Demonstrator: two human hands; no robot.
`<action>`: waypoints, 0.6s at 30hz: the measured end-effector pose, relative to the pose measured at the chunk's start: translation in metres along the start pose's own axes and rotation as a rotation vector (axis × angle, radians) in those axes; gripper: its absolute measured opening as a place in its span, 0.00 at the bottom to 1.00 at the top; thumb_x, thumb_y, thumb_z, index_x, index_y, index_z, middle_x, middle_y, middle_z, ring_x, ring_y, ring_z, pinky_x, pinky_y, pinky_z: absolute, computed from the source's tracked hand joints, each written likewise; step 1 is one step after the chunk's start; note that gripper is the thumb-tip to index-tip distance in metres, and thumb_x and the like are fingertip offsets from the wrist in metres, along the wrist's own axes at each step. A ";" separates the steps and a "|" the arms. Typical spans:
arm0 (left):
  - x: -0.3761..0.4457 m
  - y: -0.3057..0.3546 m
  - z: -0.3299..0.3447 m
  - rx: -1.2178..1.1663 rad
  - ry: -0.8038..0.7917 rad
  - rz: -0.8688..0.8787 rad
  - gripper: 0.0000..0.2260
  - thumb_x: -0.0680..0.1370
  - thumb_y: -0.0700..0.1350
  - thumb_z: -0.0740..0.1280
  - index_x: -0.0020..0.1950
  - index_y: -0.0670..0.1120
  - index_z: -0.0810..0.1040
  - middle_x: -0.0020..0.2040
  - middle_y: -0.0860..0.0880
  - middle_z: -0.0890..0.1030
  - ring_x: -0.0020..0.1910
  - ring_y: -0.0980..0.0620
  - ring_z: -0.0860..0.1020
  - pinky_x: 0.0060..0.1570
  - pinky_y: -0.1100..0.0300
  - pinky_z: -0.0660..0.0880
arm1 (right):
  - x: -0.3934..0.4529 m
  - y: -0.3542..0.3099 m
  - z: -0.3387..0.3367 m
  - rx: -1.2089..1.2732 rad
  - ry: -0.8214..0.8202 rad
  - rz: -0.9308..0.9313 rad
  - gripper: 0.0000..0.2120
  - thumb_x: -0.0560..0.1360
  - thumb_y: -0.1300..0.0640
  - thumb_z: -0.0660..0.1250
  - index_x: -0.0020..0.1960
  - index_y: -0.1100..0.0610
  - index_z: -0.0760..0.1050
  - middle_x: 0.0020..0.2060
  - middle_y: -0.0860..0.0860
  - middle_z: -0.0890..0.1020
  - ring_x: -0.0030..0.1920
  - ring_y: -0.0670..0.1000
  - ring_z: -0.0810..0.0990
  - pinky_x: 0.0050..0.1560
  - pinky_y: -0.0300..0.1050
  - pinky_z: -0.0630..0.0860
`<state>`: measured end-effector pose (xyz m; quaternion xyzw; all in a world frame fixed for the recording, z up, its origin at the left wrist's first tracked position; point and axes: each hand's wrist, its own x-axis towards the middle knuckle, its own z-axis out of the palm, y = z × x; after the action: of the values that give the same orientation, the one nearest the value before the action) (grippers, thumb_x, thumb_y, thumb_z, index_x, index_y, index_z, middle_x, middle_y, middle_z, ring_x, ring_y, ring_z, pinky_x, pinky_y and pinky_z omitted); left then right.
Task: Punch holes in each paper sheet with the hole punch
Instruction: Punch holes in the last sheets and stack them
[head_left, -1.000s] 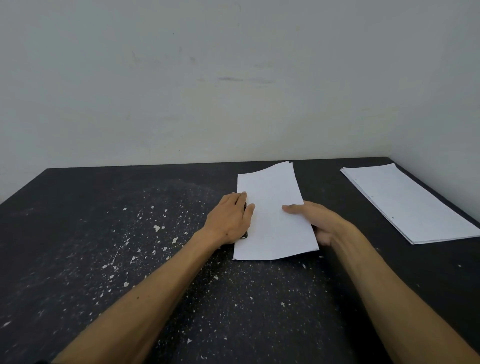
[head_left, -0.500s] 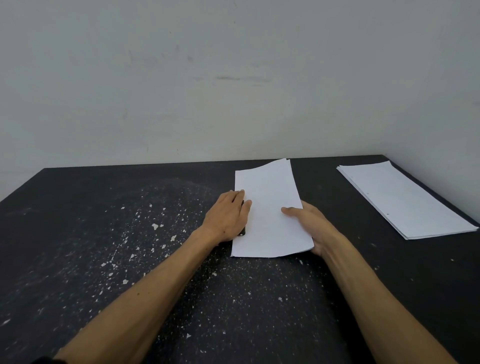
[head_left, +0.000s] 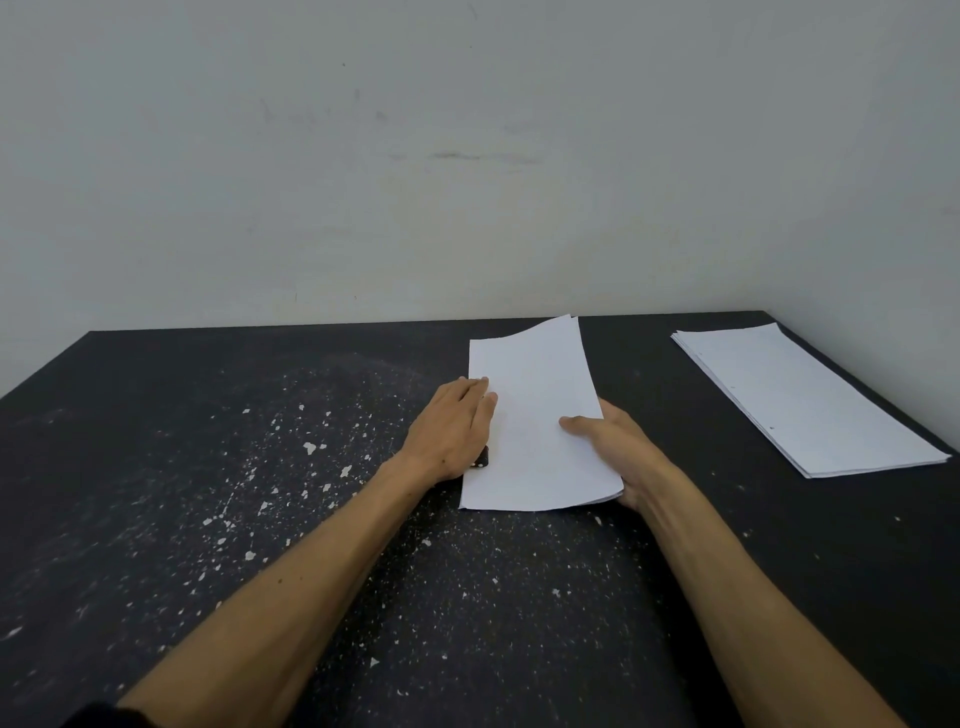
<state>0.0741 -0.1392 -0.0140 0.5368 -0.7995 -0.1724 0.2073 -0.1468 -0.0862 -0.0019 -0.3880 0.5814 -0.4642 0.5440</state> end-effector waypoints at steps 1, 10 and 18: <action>0.000 -0.001 0.000 -0.009 0.004 -0.002 0.26 0.87 0.55 0.47 0.81 0.44 0.62 0.80 0.49 0.65 0.80 0.51 0.58 0.78 0.53 0.57 | 0.000 0.000 0.000 -0.003 0.004 -0.005 0.14 0.82 0.62 0.65 0.65 0.51 0.80 0.57 0.52 0.87 0.56 0.58 0.86 0.58 0.57 0.83; 0.000 0.003 -0.002 0.024 0.001 -0.008 0.26 0.86 0.55 0.47 0.80 0.45 0.63 0.78 0.49 0.67 0.78 0.50 0.61 0.76 0.50 0.62 | -0.008 -0.008 0.004 -0.104 0.004 -0.062 0.14 0.82 0.61 0.65 0.65 0.50 0.78 0.57 0.48 0.86 0.56 0.54 0.86 0.56 0.54 0.83; 0.000 0.006 -0.007 0.065 -0.051 -0.005 0.25 0.86 0.54 0.47 0.79 0.44 0.64 0.77 0.47 0.68 0.77 0.47 0.62 0.75 0.49 0.63 | -0.012 -0.019 0.000 -0.179 -0.015 -0.069 0.11 0.81 0.62 0.68 0.61 0.51 0.79 0.54 0.48 0.86 0.51 0.50 0.86 0.42 0.44 0.81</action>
<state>0.0734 -0.1374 -0.0051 0.5408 -0.8083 -0.1604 0.1687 -0.1466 -0.0799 0.0196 -0.4582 0.6029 -0.4258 0.4952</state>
